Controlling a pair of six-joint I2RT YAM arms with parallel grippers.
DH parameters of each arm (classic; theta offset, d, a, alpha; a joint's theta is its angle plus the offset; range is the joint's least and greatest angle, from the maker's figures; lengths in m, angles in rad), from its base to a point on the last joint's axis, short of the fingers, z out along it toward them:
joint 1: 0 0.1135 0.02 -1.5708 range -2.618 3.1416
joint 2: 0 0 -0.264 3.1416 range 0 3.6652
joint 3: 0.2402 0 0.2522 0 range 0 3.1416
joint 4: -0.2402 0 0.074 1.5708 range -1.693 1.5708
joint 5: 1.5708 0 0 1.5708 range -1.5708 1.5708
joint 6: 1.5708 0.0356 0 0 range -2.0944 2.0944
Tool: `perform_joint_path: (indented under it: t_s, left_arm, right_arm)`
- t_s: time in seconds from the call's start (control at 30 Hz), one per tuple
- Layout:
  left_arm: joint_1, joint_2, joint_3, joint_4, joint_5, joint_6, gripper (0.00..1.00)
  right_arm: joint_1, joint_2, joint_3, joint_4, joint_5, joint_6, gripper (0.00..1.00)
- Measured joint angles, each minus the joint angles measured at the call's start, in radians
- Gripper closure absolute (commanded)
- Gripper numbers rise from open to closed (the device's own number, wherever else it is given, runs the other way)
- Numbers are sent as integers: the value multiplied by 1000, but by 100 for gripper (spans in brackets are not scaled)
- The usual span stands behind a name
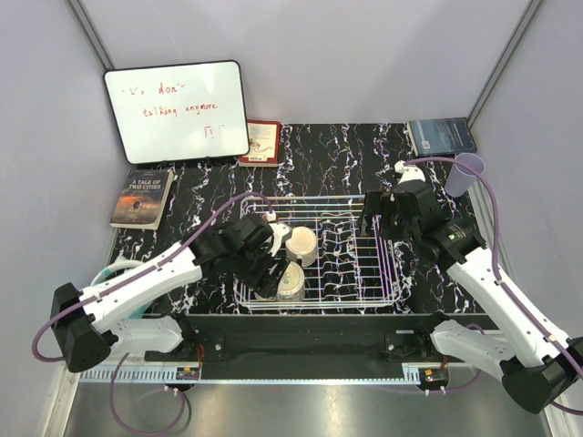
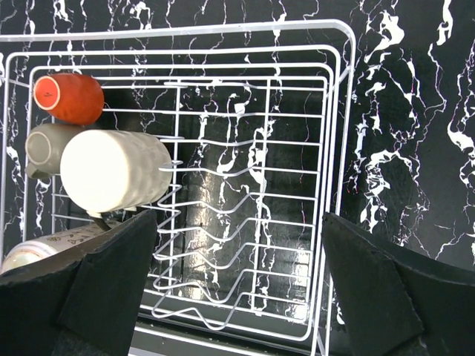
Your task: Unload the cups from the dish rack
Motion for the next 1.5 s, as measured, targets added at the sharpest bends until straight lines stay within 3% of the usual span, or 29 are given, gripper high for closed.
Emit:
perform_joint_path:
  t_s: [0.6, 0.9, 1.27, 1.37, 1.5]
  left_arm:
    - [0, 144, 0, 55, 45, 41, 34]
    - [-18, 153, -1, 108, 30, 33, 62]
    - [-69, 218, -13, 155, 19, 5, 57]
    - [-87, 250, -16, 174, 15, -5, 58]
    - [-106, 275, -25, 192, 8, -22, 70]
  right_arm:
    - [0, -33, -41, 15, 1, -10, 0]
    - [0, -45, -66, 16, 1, -10, 0]
    - [0, -50, -85, 16, 1, -11, 0]
    - [0, -50, -85, 16, 1, -11, 0]
    - [0, -51, -92, 18, 1, -11, 0]
